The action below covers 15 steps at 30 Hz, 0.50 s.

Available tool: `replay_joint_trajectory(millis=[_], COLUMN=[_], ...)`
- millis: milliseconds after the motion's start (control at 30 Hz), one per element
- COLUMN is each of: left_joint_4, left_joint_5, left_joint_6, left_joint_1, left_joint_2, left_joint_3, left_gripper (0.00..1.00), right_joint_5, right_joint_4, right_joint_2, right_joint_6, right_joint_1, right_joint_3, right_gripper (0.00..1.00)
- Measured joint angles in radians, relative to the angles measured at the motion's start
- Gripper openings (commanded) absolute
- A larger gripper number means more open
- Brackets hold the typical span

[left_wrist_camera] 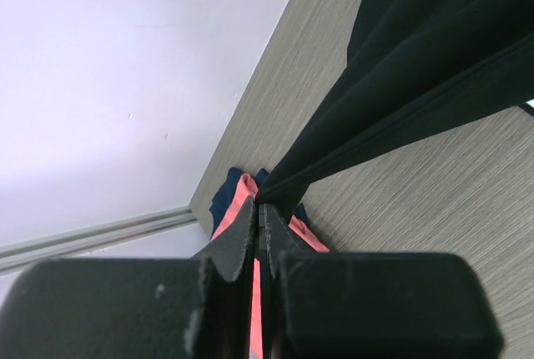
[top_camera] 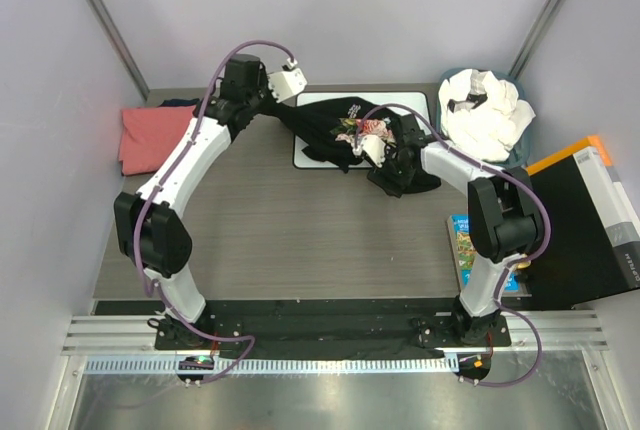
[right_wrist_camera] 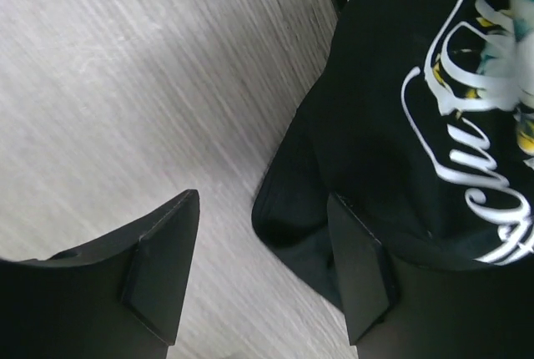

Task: Fold and stack the t-shirts
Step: Flatten out the tshirt

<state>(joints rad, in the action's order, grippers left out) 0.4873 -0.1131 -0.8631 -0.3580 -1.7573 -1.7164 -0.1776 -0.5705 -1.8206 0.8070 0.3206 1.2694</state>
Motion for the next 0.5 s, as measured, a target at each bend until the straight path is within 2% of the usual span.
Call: replay_joint_trajectory(millis=[67, 167, 200, 267, 433, 467, 500], left_joint_4=[-0.002, -0.003, -0.003, -0.007, -0.039, -0.041, -0.047], left_joint_5=[-0.006, -0.011, -0.014, -0.018, -0.021, -0.022, -0.023], left_joint_6=[0.0, 0.0, 0.0, -0.001, -0.008, -0.008, -0.009], left_joint_1=[0.0, 0.0, 0.0, 0.0, 0.0, 0.0, 0.0], left_joint_2=[0.0, 0.0, 0.0, 0.0, 0.011, 0.013, 0.017], left_joint_3=[0.007, 0.023, 0.027, 0.038, 0.101, 0.107, 0.123], left_gripper=[0.0, 0.0, 0.0, 0.0, 0.0, 0.0, 0.0], right_joint_5=[0.012, 0.045, 0.052, 0.069, 0.099, 0.102, 0.104], right_joint_4=[0.021, 0.062, 0.072, 0.093, 0.112, 0.114, 0.115], right_joint_2=[-0.021, -0.056, -0.064, -0.076, -0.09, -0.09, -0.09], right_joint_6=[0.0, -0.009, -0.012, -0.019, -0.023, -0.021, -0.019], right_joint_1=[0.0, 0.0, 0.0, 0.0, 0.0, 0.0, 0.0], right_joint_3=[-0.003, -0.006, -0.006, -0.006, -0.006, -0.006, -0.006], right_gripper=[0.64, 0.5, 0.41, 0.29, 0.28, 0.22, 0.08])
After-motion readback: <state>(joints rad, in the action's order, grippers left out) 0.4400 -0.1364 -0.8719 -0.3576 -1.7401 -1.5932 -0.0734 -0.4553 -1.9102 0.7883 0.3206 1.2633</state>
